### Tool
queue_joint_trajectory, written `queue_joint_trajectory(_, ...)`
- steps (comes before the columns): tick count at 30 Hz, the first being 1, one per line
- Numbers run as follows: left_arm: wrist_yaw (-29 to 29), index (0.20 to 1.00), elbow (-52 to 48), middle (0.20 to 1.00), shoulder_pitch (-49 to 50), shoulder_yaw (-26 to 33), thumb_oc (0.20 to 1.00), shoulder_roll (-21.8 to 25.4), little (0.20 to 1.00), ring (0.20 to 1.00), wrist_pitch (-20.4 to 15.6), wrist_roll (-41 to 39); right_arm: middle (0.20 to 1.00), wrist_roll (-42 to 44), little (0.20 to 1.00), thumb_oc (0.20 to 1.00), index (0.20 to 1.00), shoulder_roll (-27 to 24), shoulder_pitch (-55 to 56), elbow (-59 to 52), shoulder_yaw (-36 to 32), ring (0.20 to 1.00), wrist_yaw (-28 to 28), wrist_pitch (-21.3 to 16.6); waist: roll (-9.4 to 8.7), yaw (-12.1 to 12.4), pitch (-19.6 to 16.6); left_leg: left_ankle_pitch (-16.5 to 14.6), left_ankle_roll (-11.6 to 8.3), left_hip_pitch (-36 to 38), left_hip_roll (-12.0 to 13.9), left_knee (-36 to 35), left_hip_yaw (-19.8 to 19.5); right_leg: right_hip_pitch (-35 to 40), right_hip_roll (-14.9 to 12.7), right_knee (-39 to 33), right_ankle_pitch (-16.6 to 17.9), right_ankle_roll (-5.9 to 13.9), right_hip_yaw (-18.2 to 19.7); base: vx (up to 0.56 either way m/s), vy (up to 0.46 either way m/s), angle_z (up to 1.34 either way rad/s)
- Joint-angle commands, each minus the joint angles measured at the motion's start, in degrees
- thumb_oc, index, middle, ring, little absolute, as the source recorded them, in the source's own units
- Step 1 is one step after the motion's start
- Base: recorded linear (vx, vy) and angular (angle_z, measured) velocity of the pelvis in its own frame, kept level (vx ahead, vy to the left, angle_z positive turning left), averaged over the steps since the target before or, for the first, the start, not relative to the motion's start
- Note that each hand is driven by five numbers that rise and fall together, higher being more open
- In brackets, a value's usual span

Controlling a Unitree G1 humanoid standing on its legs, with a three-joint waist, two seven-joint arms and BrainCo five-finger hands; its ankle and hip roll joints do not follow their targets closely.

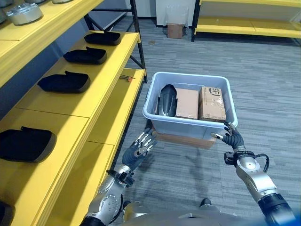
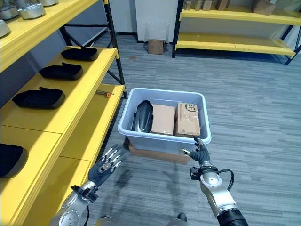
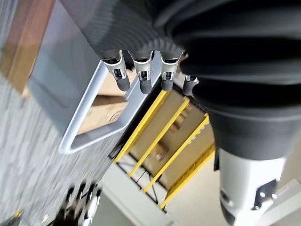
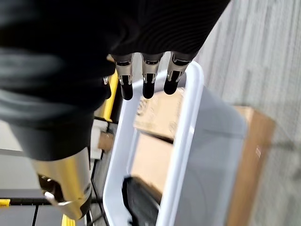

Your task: Move parts from the plastic box to the shelf.

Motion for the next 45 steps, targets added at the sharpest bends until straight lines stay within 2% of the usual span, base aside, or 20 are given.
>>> queue_joint_trajectory(1,-4.28,1.000,-3.45,1.000,-2.11,0.33,1.000,3.67,1.000,1.000,-1.44,-2.22,1.000,-3.03,1.000,1.000,1.000,-0.64,-4.33,-2.62,-4.32,1.000,-3.44,-5.04,-2.41,-0.97,1.61,-9.12,-0.50,-3.42,0.84,7.86,-0.17,-3.95,-0.53,9.28,-4.34,-2.28,2.54,0.15,-0.188,-0.08)
queue_joint_trajectory(5,-2.02,1.000,-1.79,1.000,-3.36,0.74,1.000,3.35,1.000,1.000,-2.18,-0.10,1.000,-4.30,1.000,1.000,1.000,-0.94,-3.70,-2.03,-4.45,1.000,-0.11,-6.38,-1.99,-2.02,2.75,-8.92,-1.00,-3.11,2.91,11.56,0.35,-6.53,-0.08,13.31,-6.09,-3.74,2.12,0.20,-0.204,-0.18)
queue_joint_trajectory(6,-1.80,1.000,-1.48,1.000,-3.43,0.79,1.000,3.16,1.000,1.000,-2.21,-1.15,1.000,-4.40,1.000,1.000,1.000,-1.04,-3.26,-2.21,-4.31,1.000,1.32,-6.55,-1.87,-2.43,2.80,-9.31,-1.81,-2.34,3.15,12.55,0.07,-6.39,0.05,14.02,-7.31,-3.56,2.30,0.27,-0.144,-0.24)
queue_joint_trajectory(8,-0.21,1.000,-0.57,1.000,-3.02,1.78,1.000,2.31,1.000,1.000,-3.18,-2.95,1.000,-4.39,1.000,1.000,1.000,-1.24,-1.38,-3.64,-3.81,1.000,5.48,-5.07,-1.81,-3.53,2.32,-6.11,-3.17,-1.78,4.38,15.74,1.26,-5.87,1.69,12.66,-8.39,-4.95,2.16,0.25,-0.155,-0.20)
queue_joint_trajectory(9,-0.15,1.000,-0.54,1.000,-3.01,1.83,1.000,2.24,1.000,1.000,-3.18,-3.01,1.000,-4.37,1.000,1.000,1.000,-1.24,-1.20,-3.80,-3.76,1.000,5.63,-4.91,-1.75,-3.57,2.27,-5.54,-3.45,-2.00,4.70,16.29,1.12,-5.75,2.01,12.37,-8.38,-5.15,2.15,0.14,-0.178,-0.33)
queue_joint_trajectory(10,0.90,1.000,-0.44,1.000,-3.04,2.50,1.000,1.53,1.000,1.000,-3.04,-3.25,1.000,-3.84,1.000,1.000,1.000,-1.28,0.18,-4.35,-3.12,1.000,7.86,-3.41,-2.03,-3.87,2.32,-3.00,-4.24,-4.05,5.46,20.49,0.21,-4.80,3.45,10.28,-8.60,-6.22,2.66,0.09,-0.145,-0.37)
queue_joint_trajectory(11,0.97,1.000,-0.35,1.000,-3.03,2.64,1.000,1.35,1.000,1.000,-3.09,-2.92,1.000,-4.02,1.000,1.000,1.000,-1.32,0.47,-4.45,-2.92,1.000,8.05,-3.44,-2.04,-3.95,2.33,-2.65,-4.32,-4.69,5.53,21.35,-0.19,-4.57,3.82,9.73,-8.56,-6.47,2.83,0.08,-0.188,-0.36)
queue_joint_trajectory(12,1.56,1.000,-0.10,1.000,-3.07,3.05,1.000,1.02,1.000,1.000,-3.45,-1.36,1.000,-4.35,1.000,1.000,1.000,-1.40,1.26,-4.53,-2.25,1.000,8.53,-4.19,-2.20,-3.78,2.47,-0.97,-3.38,-7.45,4.55,22.56,-1.61,-4.13,5.01,7.58,-7.33,-7.51,3.66,0.08,-0.116,-0.26)
queue_joint_trajectory(13,3.45,1.000,0.29,1.000,-2.61,3.53,1.000,0.87,1.000,1.000,-3.49,2.23,1.000,-3.40,1.000,1.000,1.000,-1.39,2.62,-4.30,-1.51,1.000,9.75,-4.93,-2.13,-3.36,3.01,-0.59,-2.66,-11.36,1.18,23.32,-5.59,-2.79,6.43,5.11,-6.55,-7.78,5.65,0.08,-0.097,-0.25)
queue_joint_trajectory(14,3.66,1.000,0.38,1.000,-2.53,3.57,1.000,0.88,1.000,1.000,-3.56,2.78,1.000,-3.48,1.000,1.000,1.000,-1.38,2.83,-4.26,-1.38,1.000,9.81,-5.20,-2.08,-3.33,3.09,-0.68,-2.53,-11.67,0.56,23.02,-6.03,-2.59,6.57,4.71,-6.42,-7.73,5.86,0.15,-0.005,-0.44)
queue_joint_trajectory(15,3.89,1.000,0.74,1.000,-2.15,3.76,1.000,1.05,1.000,1.000,-4.10,4.58,1.000,-4.17,1.000,1.000,1.000,-1.37,4.08,-4.34,-0.88,1.000,9.87,-6.71,-1.59,-3.03,3.34,-0.25,-2.28,-12.25,-2.44,19.13,-7.68,-1.87,7.10,2.71,-5.53,-7.24,6.89,0.09,0.048,-0.41)
queue_joint_trajectory(17,3.15,1.000,0.24,1.000,-1.87,3.51,1.000,1.12,1.000,1.000,-3.34,4.10,1.000,-3.72,1.000,1.000,1.000,-1.61,4.91,-4.95,-0.70,1.000,9.60,-6.88,-0.99,-3.05,3.11,1.16,-2.71,-12.06,-3.49,13.70,-7.72,-1.73,7.13,1.43,-4.84,-6.76,6.84,0.11,0.123,-0.30)
queue_joint_trajectory(19,2.87,1.000,-0.27,1.000,-1.47,2.70,1.000,1.32,1.000,1.000,-3.01,4.52,1.000,-3.60,1.000,1.000,1.000,-1.94,6.06,-5.72,-0.38,1.000,9.52,-7.19,0.07,-3.28,2.81,4.15,-3.89,-12.11,-3.96,3.55,-6.88,-0.68,6.75,-0.11,-4.19,-5.62,6.46,0.17,0.257,-0.01)
queue_joint_trajectory(22,1.14,1.000,-0.14,1.000,-1.44,2.08,1.000,1.37,1.000,1.000,-3.04,3.70,1.000,-4.47,1.000,1.000,1.000,-2.03,6.93,-5.93,0.39,1.000,9.92,-7.09,0.44,-3.32,2.83,6.45,-4.58,-12.96,-3.30,-1.15,-5.80,0.62,6.14,-0.68,-4.12,-5.05,5.62,0.11,0.164,0.20)
queue_joint_trajectory(23,0.18,1.000,0.05,1.000,-1.45,1.98,1.000,1.33,1.000,1.000,-3.27,3.86,1.000,-4.11,1.000,1.000,1.000,-2.05,6.96,-5.72,0.70,1.000,9.89,-6.91,0.37,-3.07,3.10,6.41,-4.45,-13.35,-3.83,-1.45,-7.42,0.99,5.90,-0.31,-4.45,-4.90,5.95,0.11,0.180,0.08)
queue_joint_trajectory(25,-0.90,1.000,0.37,1.000,-0.90,2.22,1.000,1.64,1.000,1.000,-4.05,3.44,1.000,-3.82,1.000,1.000,1.000,-2.07,5.57,-3.78,1.58,1.000,10.81,-8.72,0.16,-1.59,3.16,2.51,-2.91,-11.89,-6.89,-3.65,-12.13,1.62,5.95,-0.12,-4.74,-4.55,7.46,0.12,0.185,-0.20)
queue_joint_trajectory(33,-2.43,1.000,3.50,1.000,-2.36,2.00,1.000,2.53,1.000,1.000,-3.21,6.69,1.000,0.52,1.000,1.000,1.000,-1.14,5.18,-3.45,1.48,1.000,13.04,-8.56,-0.84,-2.10,0.68,-2.04,-0.02,-6.26,-11.30,-5.91,-11.42,2.53,6.64,-1.46,-3.96,-4.00,8.82,0.11,0.191,-0.28)
queue_joint_trajectory(37,-3.83,1.000,3.71,1.000,-3.37,2.56,1.000,2.98,1.000,1.000,-3.44,4.85,1.000,0.96,1.000,1.000,1.000,0.04,4.99,-3.85,1.15,1.000,14.21,-8.67,-1.13,-2.05,-0.07,-3.94,2.04,-4.20,-13.44,-6.98,-12.91,1.97,7.29,0.19,-4.59,-3.66,11.14,0.11,0.182,-0.13)
queue_joint_trajectory(41,-3.51,1.000,3.92,1.000,-4.94,2.53,1.000,3.23,1.000,1.000,-3.09,4.98,1.000,1.60,1.000,1.000,1.000,1.50,2.45,-3.89,1.28,1.000,14.32,-9.55,-1.49,-1.47,-0.24,-5.60,3.92,-2.89,-15.14,-6.59,-12.92,1.65,7.89,3.68,-5.99,-3.68,11.34,0.08,0.189,-0.13)
queue_joint_trajectory(45,-6.29,1.000,4.19,1.000,-6.39,1.54,1.000,3.72,1.000,1.000,-1.79,7.00,1.000,1.27,1.000,1.000,1.000,0.64,-0.85,-5.84,0.26,1.000,13.74,-11.36,-1.96,-0.88,-0.28,-6.72,5.91,-2.01,-16.89,-6.81,-12.62,0.59,7.21,8.56,-4.77,-2.64,10.84,0.04,0.206,-0.08)
